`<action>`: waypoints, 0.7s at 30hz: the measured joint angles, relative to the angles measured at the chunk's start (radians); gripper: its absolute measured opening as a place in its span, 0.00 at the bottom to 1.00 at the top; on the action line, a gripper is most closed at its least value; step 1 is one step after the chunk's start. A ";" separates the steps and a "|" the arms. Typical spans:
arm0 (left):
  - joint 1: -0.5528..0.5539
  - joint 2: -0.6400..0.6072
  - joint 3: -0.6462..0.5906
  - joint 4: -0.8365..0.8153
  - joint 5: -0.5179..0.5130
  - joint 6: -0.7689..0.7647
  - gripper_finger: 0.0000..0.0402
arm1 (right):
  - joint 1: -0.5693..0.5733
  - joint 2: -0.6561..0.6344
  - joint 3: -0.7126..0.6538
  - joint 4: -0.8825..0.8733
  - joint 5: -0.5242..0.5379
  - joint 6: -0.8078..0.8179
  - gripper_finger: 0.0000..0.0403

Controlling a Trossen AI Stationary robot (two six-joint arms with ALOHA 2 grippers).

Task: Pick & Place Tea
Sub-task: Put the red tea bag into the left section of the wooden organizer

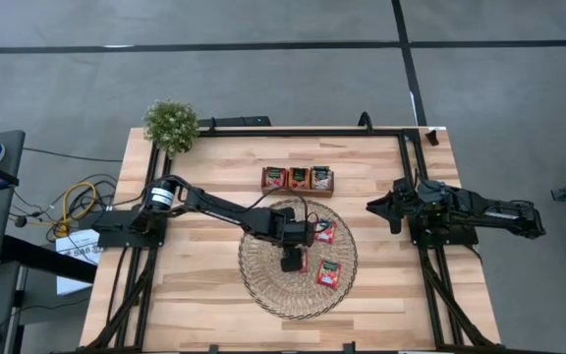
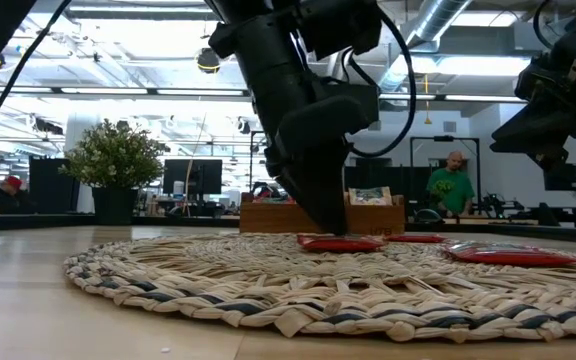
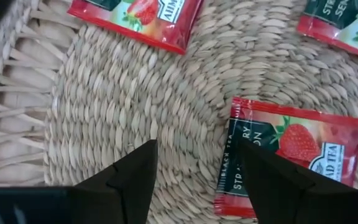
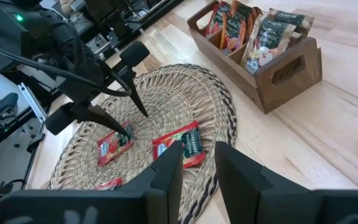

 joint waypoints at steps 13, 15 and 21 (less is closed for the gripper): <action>-0.005 -0.003 0.072 -0.031 0.031 0.026 0.53 | 0.000 0.000 0.000 -0.003 0.000 0.000 0.22; -0.007 0.003 0.072 -0.048 0.033 0.027 0.53 | 0.000 0.000 0.000 -0.003 0.000 0.000 0.22; -0.016 0.028 0.073 -0.066 0.038 0.042 0.53 | 0.000 0.000 0.000 -0.003 0.000 0.000 0.22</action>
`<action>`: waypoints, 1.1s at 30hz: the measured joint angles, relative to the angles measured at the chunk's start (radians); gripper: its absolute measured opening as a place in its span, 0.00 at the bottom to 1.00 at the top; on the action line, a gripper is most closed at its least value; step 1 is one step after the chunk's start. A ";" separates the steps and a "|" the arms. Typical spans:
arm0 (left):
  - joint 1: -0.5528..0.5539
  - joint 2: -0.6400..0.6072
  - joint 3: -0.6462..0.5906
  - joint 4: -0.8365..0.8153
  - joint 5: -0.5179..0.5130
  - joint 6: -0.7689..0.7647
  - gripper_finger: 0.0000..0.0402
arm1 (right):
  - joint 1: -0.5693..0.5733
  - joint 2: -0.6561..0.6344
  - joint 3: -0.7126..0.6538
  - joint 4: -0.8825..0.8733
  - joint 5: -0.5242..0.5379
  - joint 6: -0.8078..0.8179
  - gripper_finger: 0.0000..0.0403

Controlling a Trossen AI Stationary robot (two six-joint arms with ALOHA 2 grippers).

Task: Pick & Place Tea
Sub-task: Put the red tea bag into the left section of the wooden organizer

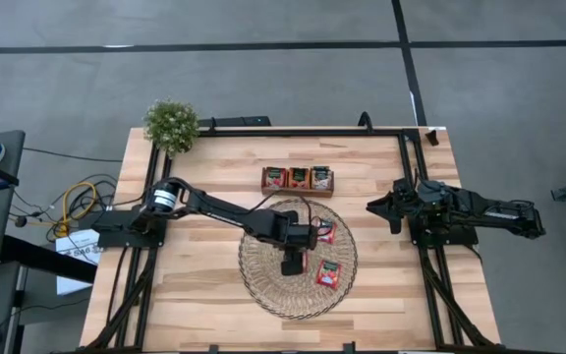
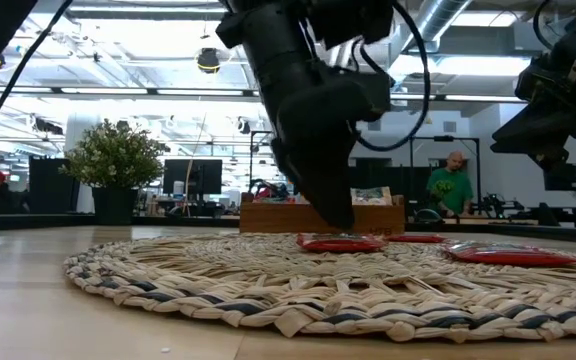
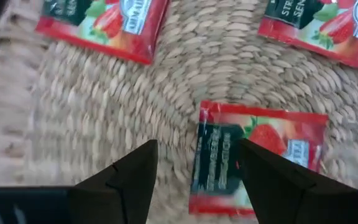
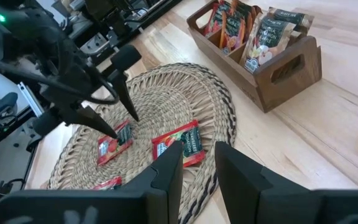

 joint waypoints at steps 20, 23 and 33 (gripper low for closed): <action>-0.007 0.035 0.001 -0.054 0.008 -0.024 0.51 | 0.000 0.000 0.000 -0.004 0.000 0.000 0.22; -0.006 0.035 0.001 -0.055 0.007 -0.041 0.45 | 0.000 0.000 0.000 -0.004 0.000 0.000 0.22; -0.006 0.035 0.000 -0.057 0.002 -0.053 0.18 | 0.000 0.000 0.000 -0.005 0.000 0.000 0.22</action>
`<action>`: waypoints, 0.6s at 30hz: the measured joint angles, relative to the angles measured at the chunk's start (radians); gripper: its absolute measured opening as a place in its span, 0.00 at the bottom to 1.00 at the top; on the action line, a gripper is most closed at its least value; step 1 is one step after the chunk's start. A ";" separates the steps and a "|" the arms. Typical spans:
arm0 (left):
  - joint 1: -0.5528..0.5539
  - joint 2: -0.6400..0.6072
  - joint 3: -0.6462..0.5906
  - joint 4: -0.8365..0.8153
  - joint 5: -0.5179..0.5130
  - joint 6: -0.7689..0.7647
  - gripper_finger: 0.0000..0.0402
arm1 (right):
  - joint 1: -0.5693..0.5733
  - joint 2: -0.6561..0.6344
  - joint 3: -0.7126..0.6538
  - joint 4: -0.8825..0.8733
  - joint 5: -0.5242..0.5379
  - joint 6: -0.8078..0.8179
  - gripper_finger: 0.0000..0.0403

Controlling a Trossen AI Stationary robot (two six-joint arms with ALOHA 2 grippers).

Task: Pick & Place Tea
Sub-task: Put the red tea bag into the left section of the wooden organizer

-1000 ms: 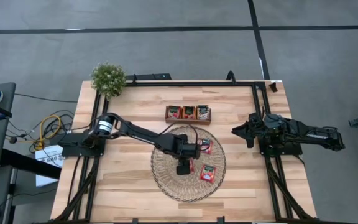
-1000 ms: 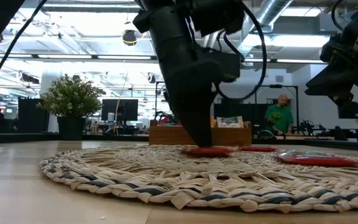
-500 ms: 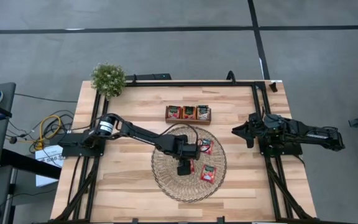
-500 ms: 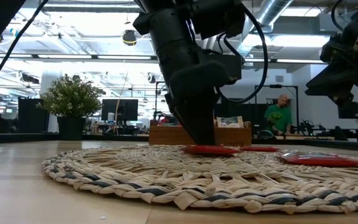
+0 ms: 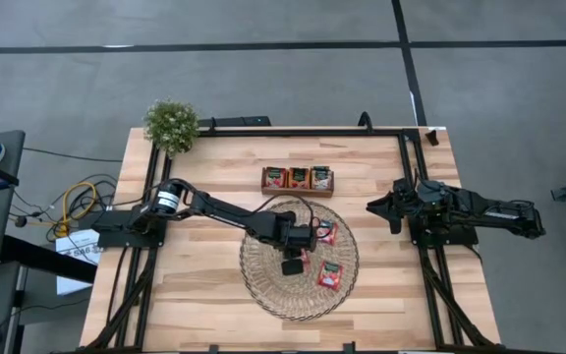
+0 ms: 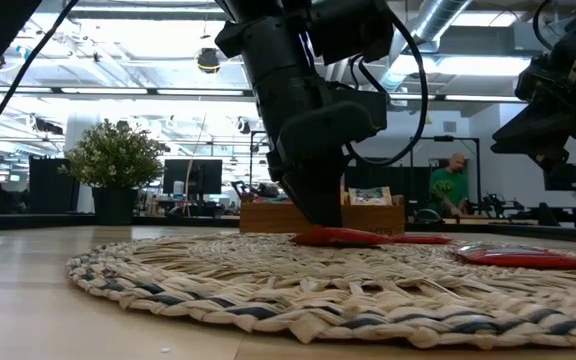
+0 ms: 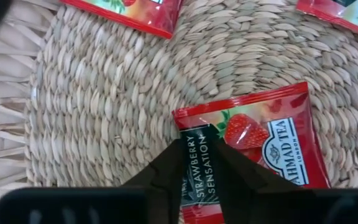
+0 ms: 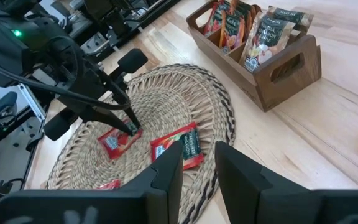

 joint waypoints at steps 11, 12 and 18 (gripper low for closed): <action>-0.002 -0.023 0.015 -0.030 -0.040 -0.017 0.02 | 0.000 0.000 0.000 -0.001 0.000 0.000 0.22; -0.002 -0.024 0.025 -0.035 -0.044 -0.017 0.01 | 0.000 0.000 0.000 -0.001 0.000 0.000 0.22; 0.000 -0.026 0.083 -0.061 -0.066 0.010 0.00 | 0.000 0.000 0.000 -0.001 0.000 0.000 0.22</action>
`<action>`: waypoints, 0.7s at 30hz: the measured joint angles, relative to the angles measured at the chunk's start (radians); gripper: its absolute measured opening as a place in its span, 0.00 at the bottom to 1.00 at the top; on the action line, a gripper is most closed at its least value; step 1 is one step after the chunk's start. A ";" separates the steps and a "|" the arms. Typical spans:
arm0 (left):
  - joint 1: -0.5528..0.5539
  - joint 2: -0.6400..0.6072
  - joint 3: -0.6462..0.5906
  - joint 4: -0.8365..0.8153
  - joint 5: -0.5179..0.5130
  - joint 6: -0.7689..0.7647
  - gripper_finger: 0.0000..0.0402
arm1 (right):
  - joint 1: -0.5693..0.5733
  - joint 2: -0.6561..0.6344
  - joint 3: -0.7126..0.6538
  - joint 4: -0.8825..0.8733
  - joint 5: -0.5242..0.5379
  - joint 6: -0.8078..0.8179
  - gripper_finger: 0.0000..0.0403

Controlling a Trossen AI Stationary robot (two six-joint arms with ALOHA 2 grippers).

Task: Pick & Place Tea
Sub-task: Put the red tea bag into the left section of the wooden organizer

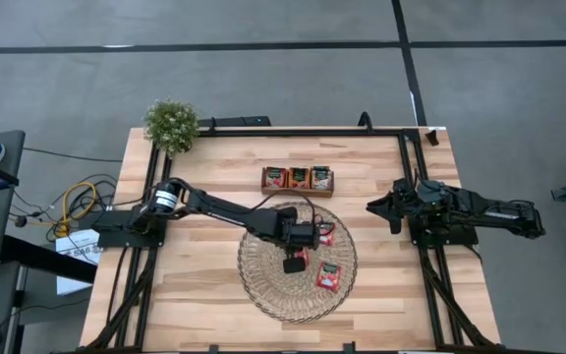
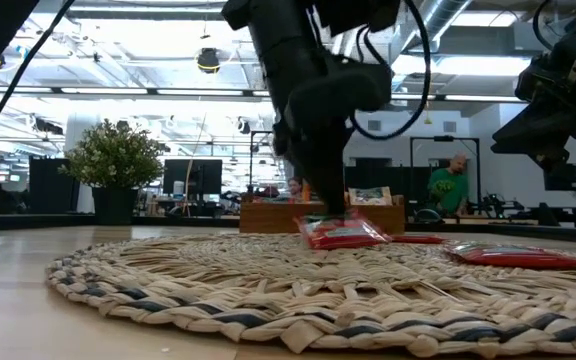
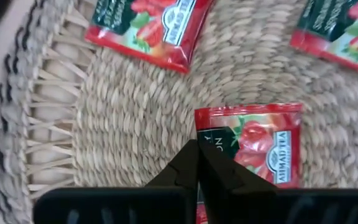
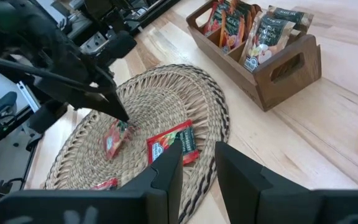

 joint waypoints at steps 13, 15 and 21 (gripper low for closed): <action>0.000 -0.004 0.218 -0.285 -0.124 0.083 0.00 | 0.000 0.000 0.000 0.000 0.000 0.000 0.22; 0.001 -0.004 0.258 -0.324 -0.151 0.106 0.00 | 0.000 0.000 0.000 0.000 0.000 0.000 0.22; 0.015 -0.005 0.365 -0.470 -0.256 0.186 0.00 | 0.000 0.000 0.000 0.000 0.000 0.000 0.22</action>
